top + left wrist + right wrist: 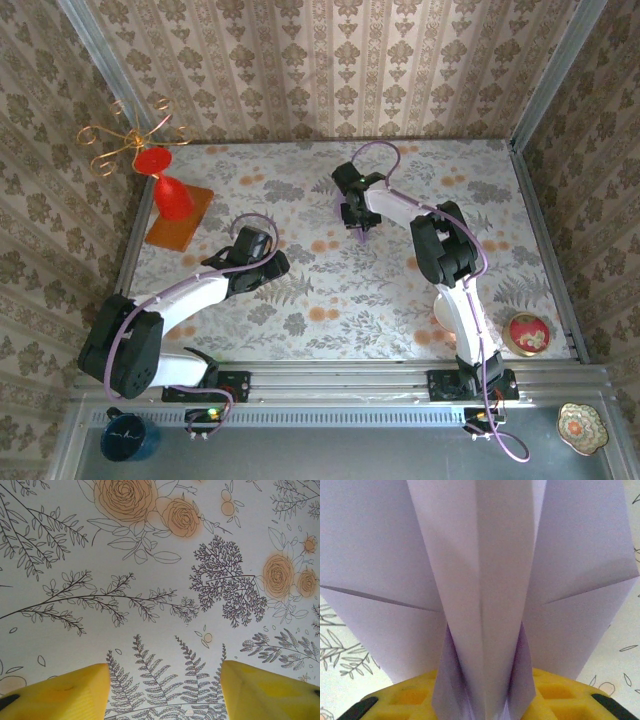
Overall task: Fold a paper plane with a square sheet of paper (pick it up from the middle)
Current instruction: Move the paper plane to the top-center of the table.
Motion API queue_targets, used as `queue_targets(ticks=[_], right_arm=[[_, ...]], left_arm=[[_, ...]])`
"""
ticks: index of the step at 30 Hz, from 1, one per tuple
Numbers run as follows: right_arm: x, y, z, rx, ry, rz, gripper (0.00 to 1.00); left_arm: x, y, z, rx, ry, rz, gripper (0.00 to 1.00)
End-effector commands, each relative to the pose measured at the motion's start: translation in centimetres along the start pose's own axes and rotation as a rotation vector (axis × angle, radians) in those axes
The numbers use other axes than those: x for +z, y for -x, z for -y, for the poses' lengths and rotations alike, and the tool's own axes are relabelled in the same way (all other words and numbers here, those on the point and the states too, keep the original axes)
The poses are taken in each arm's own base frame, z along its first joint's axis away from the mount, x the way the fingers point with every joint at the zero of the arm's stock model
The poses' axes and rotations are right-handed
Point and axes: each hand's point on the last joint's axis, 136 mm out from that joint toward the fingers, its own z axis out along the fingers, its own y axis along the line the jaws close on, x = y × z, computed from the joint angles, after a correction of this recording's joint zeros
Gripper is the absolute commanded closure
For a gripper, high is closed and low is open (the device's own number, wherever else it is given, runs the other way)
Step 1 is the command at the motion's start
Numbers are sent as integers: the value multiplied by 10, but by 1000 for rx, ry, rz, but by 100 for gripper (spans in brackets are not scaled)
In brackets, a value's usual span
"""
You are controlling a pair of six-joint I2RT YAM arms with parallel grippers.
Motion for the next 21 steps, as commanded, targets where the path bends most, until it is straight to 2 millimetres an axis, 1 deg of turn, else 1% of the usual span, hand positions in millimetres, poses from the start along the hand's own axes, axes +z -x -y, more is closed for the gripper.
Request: queue_targets(ticks=[1, 7, 10, 11, 13, 16, 17, 19, 21], right_arm=[[26, -19, 10, 55, -7, -72, 61], [28, -12, 8, 88, 33, -61, 59], [22, -7, 6, 84, 48, -47, 59], [16, -3, 5, 80, 54, -39, 59], [2, 5, 5, 73, 67, -13, 59], [-33, 21, 2, 63, 111, 48, 57], [-47, 27, 1, 60, 129, 74, 55], [-73, 34, 1, 57, 160, 116, 51], [-97, 38, 7, 59, 171, 169, 43]], left_arm=[[1, -2, -4, 17, 10, -8, 39], [0, 0, -3, 19, 7, -4, 39], [-2, 1, -2, 21, 7, 1, 39], [-3, 2, -1, 23, 7, 3, 39], [-6, 4, 1, 29, 4, 9, 39], [-12, 10, 4, 44, 6, 29, 39], [-16, 13, 5, 51, 7, 38, 39], [-21, 19, 6, 65, 12, 58, 39], [-29, 27, 7, 79, 20, 86, 38]])
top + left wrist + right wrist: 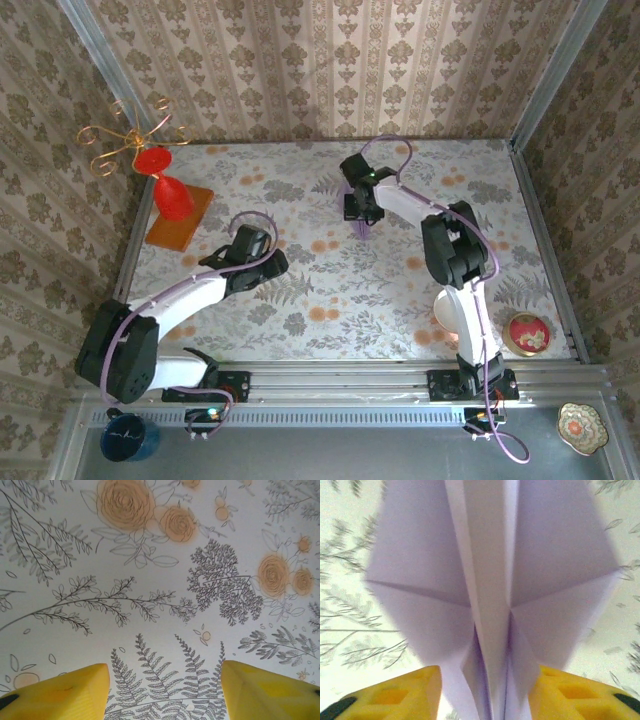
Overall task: Fold a paper plane with a square sheet of paper (pick it up from the middle)
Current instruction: Move the paper plane to the top-center of the table, then reset both arms
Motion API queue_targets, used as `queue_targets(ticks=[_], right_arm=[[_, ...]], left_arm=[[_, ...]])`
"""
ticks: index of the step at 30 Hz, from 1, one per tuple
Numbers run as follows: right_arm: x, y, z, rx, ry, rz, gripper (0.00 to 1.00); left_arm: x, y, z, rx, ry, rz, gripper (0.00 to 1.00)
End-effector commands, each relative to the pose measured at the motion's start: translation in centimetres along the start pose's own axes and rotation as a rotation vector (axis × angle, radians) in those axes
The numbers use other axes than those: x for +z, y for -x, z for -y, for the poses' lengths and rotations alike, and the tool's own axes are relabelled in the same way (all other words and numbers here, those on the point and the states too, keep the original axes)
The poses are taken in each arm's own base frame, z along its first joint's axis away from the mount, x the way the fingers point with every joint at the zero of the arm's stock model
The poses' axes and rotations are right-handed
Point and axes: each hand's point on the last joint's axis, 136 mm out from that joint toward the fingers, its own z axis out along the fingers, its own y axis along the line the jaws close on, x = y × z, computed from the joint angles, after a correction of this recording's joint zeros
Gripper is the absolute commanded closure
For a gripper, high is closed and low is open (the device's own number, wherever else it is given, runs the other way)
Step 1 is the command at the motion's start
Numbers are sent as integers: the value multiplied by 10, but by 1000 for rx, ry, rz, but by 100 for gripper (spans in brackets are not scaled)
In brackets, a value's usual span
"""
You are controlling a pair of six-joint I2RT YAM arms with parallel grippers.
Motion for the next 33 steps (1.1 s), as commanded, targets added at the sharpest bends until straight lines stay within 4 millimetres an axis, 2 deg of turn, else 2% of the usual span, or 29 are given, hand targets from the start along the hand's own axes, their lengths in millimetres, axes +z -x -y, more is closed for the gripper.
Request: queue_targets(ticks=[1, 4, 7, 11, 12, 15, 17, 21, 25, 29, 33], right_arm=[[-71, 24, 1, 2, 61, 131, 39], [-105, 27, 17, 15, 43, 220, 29], [-135, 25, 44, 55, 9, 323, 22], [-170, 10, 102, 142, -111, 496, 6], [-179, 4, 119, 168, -145, 545, 2], [-198, -17, 162, 245, -222, 646, 0], [-201, -33, 191, 301, -268, 684, 0], [-196, -68, 241, 382, -375, 782, 0], [-182, -98, 277, 463, -445, 833, 0], [-158, -105, 286, 472, -397, 829, 0], [-127, -95, 282, 420, -376, 790, 0]], left_arm=[[-20, 24, 3, 48, 18, 76, 37], [-32, 36, -4, 64, 50, 123, 30], [-48, 50, -17, 83, 97, 192, 21], [-78, 69, -40, 137, 190, 340, 10], [-87, 77, -52, 133, 227, 385, 7], [-105, 89, -74, 132, 286, 485, 1], [-113, 94, -88, 120, 325, 539, 0], [-119, 98, -116, 120, 405, 610, 0], [-111, 99, -122, 222, 428, 634, 0], [-111, 107, -127, 251, 438, 661, 0], [-106, 119, -123, 291, 365, 713, 0]])
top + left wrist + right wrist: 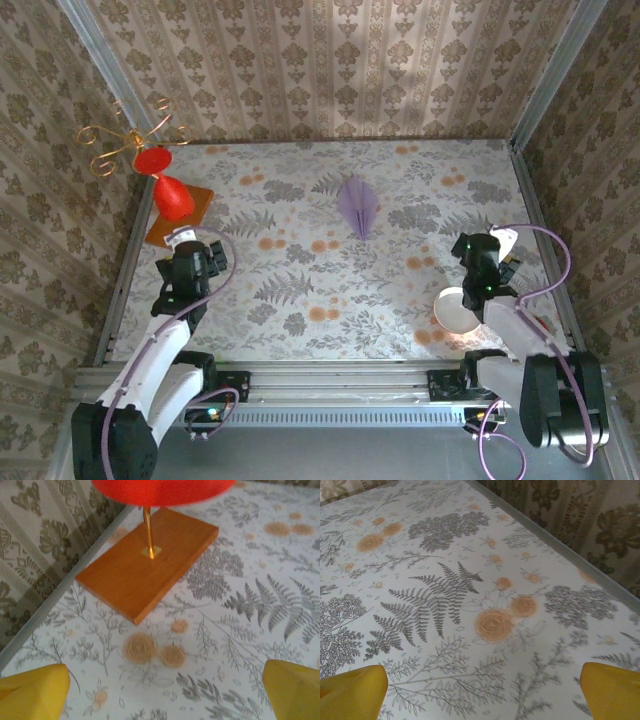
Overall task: Fold a paper plane with a square sheet of paper (pick it up from the middle)
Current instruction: Reset both arms
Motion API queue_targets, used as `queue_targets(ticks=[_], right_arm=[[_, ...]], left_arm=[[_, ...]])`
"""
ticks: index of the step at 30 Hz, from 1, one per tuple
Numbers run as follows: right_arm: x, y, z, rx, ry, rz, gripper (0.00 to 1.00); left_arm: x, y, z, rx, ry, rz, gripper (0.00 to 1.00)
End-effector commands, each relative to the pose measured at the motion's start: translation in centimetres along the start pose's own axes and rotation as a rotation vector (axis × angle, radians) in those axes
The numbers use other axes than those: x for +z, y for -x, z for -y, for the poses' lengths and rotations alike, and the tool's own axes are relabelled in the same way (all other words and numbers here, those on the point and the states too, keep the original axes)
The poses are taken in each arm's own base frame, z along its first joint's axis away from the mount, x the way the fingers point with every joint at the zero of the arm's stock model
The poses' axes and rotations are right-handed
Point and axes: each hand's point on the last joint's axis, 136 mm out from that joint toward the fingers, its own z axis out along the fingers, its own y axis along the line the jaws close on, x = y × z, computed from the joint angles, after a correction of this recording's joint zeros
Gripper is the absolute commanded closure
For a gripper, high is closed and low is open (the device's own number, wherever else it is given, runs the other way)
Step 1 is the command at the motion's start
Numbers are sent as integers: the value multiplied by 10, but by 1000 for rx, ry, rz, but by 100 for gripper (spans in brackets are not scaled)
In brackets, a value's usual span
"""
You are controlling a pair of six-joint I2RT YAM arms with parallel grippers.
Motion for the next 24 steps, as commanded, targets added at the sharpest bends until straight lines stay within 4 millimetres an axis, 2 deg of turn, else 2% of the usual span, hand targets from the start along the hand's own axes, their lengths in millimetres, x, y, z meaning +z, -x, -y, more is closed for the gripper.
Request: queue_targets(ticks=[1, 3, 5, 12, 15, 16, 18, 24], right_arm=[[14, 19, -26, 10, 88, 79, 0], [18, 27, -43, -27, 159, 111, 0], [21, 31, -47, -34, 170, 134, 0], [20, 31, -82, -150, 350, 177, 0], [21, 29, -91, -167, 395, 186, 0], [26, 20, -93, -181, 405, 163, 0], [30, 15, -98, -191, 421, 155, 0], [36, 8, -102, -199, 431, 140, 0]], left_arm=[[9, 19, 11, 50, -90, 119, 0], [17, 18, 14, 36, -146, 152, 0], [27, 14, 12, 0, -186, 160, 1], [46, 13, 20, 28, -292, 228, 2], [53, 13, 28, 25, -337, 253, 2], [55, 14, 29, 23, -346, 255, 1], [60, 16, 34, 43, -363, 250, 1], [76, 16, 38, 83, -363, 239, 1]])
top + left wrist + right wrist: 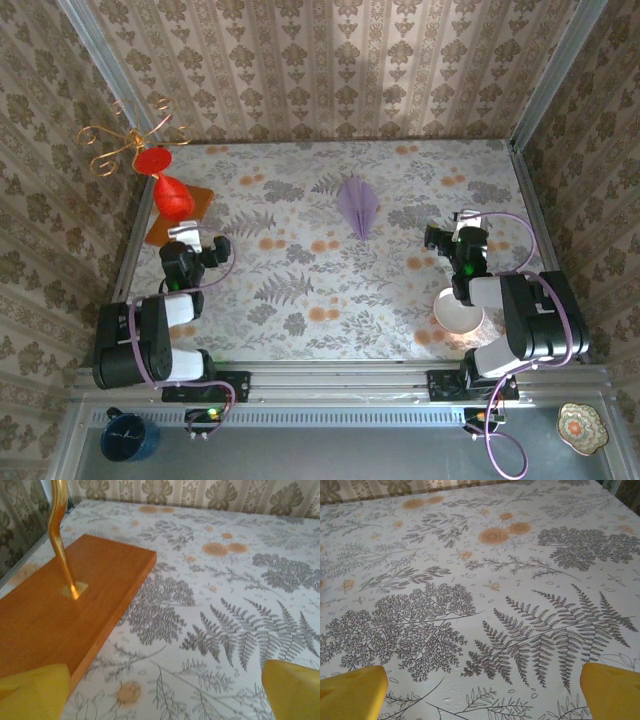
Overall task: Fold a paper plane with a square sheet of paper (pick it up from the middle)
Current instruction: Reset both arms
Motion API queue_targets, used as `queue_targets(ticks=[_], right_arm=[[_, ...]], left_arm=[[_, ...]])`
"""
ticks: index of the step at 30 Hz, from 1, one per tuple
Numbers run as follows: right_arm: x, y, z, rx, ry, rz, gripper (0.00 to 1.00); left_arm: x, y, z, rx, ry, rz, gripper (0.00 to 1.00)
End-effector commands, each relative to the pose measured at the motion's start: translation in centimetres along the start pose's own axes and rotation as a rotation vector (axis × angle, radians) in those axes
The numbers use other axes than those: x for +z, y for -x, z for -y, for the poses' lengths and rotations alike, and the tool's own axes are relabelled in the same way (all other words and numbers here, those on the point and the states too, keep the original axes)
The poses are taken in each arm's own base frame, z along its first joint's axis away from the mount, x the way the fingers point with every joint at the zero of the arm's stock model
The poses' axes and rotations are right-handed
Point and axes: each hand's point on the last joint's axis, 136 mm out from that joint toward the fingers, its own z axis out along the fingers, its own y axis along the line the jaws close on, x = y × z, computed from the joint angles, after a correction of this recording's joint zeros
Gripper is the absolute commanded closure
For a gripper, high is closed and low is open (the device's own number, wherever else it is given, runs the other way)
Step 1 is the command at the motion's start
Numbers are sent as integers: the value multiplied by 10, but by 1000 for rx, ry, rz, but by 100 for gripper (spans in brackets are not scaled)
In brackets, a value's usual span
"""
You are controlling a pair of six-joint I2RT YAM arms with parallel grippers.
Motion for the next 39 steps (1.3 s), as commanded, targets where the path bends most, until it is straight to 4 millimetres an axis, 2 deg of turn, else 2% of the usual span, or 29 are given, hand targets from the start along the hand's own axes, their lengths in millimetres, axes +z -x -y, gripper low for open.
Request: queue_targets(ticks=[1, 9, 12, 13, 16, 37, 39], right_arm=[[4, 24, -8, -13, 36, 78, 0], [6, 22, -10, -42, 14, 70, 0], [7, 22, -11, -49, 10, 66, 0], [7, 22, -11, -48, 10, 66, 0], [6, 22, -12, -48, 11, 68, 0], [5, 23, -12, -49, 12, 72, 0], [3, 21, -20, -63, 72, 78, 0]], left_arm=[[8, 21, 6, 60, -43, 85, 1], [26, 3, 15, 128, -16, 34, 0], [35, 2, 24, 197, 19, -11, 0], [36, 3, 19, 190, 44, -15, 0], [36, 5, 5, 150, 108, -11, 0], [37, 4, 9, 159, 85, -19, 0], [37, 4, 9, 158, 85, -19, 0]])
